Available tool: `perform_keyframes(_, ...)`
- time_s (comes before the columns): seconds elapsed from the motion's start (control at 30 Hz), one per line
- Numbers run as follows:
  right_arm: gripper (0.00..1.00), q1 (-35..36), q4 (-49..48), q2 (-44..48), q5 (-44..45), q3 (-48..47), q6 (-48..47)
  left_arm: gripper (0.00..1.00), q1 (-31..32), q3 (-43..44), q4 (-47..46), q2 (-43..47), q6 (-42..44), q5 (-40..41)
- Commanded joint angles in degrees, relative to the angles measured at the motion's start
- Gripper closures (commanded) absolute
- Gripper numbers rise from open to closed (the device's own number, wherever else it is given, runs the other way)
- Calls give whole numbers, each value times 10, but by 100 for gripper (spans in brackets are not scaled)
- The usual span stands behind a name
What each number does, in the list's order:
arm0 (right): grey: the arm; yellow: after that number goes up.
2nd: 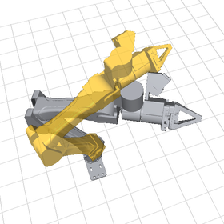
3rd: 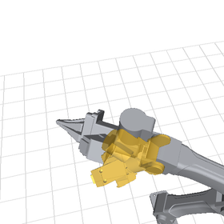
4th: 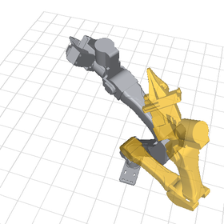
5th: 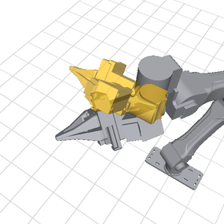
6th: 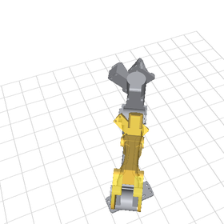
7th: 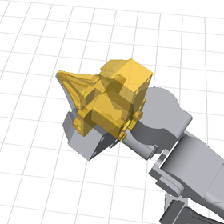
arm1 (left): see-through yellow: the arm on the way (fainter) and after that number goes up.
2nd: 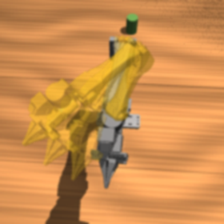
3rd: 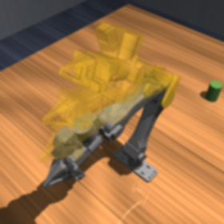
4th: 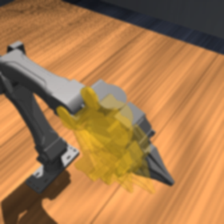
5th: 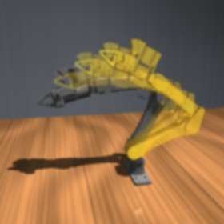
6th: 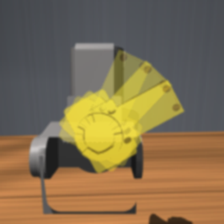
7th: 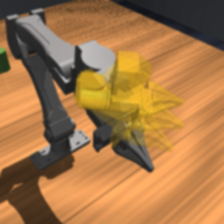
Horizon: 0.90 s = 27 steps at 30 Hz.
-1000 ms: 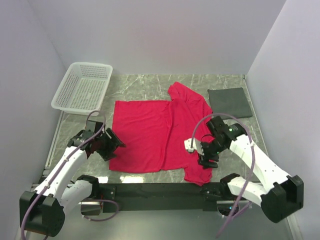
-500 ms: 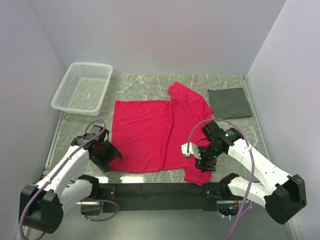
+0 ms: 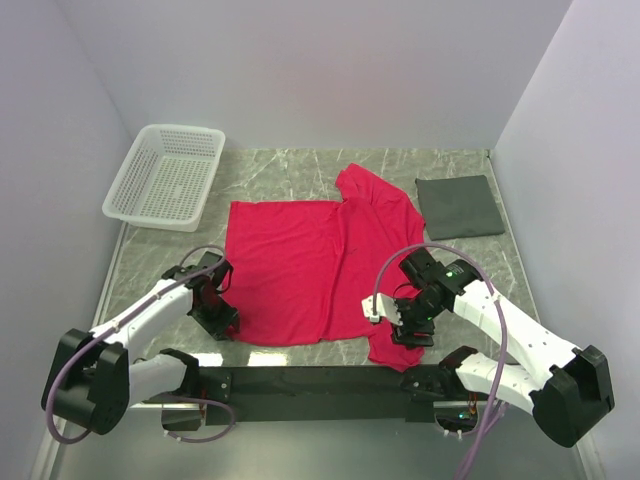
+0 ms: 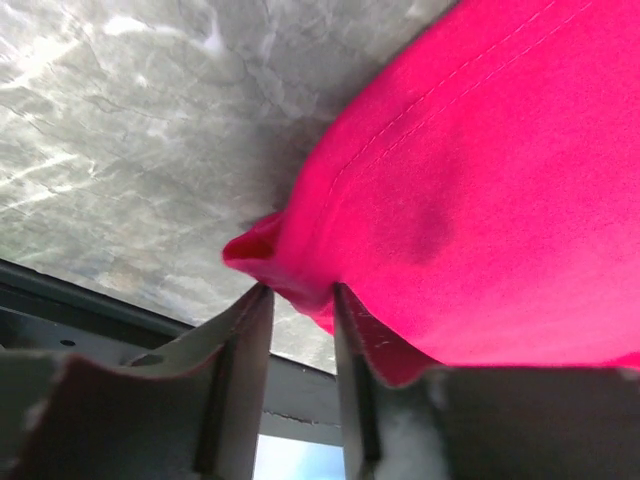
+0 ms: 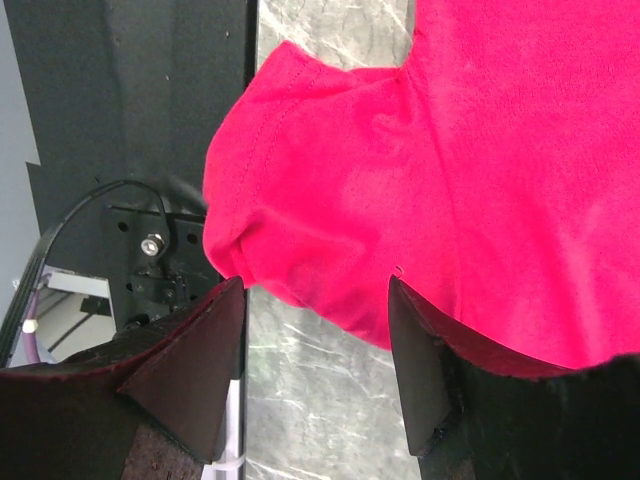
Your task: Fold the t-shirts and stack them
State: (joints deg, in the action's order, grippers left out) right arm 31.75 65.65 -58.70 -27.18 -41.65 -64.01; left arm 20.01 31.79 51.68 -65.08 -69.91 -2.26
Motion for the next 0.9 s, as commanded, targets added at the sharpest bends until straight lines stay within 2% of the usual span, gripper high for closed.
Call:
perform_keyframes(0.0,34,4,11,13,9,6,-20,66,4,6,-2,19,2,21)
perform_keyframes(0.23,33,5,63,24,5,10,-96,76,4,4,6,67,10,3)
perform_keyframes(0.37,34,31,63,17,-5,18,-94,80,4,9,20,87,12,-12)
perform_keyframes(0.67,42,164,-43,-33,28,29,56,83,4,11,23,116,-1,-32)
perform_keyframes(0.87,49,228,-68,-72,56,21,119,83,4,16,34,130,-5,-33)
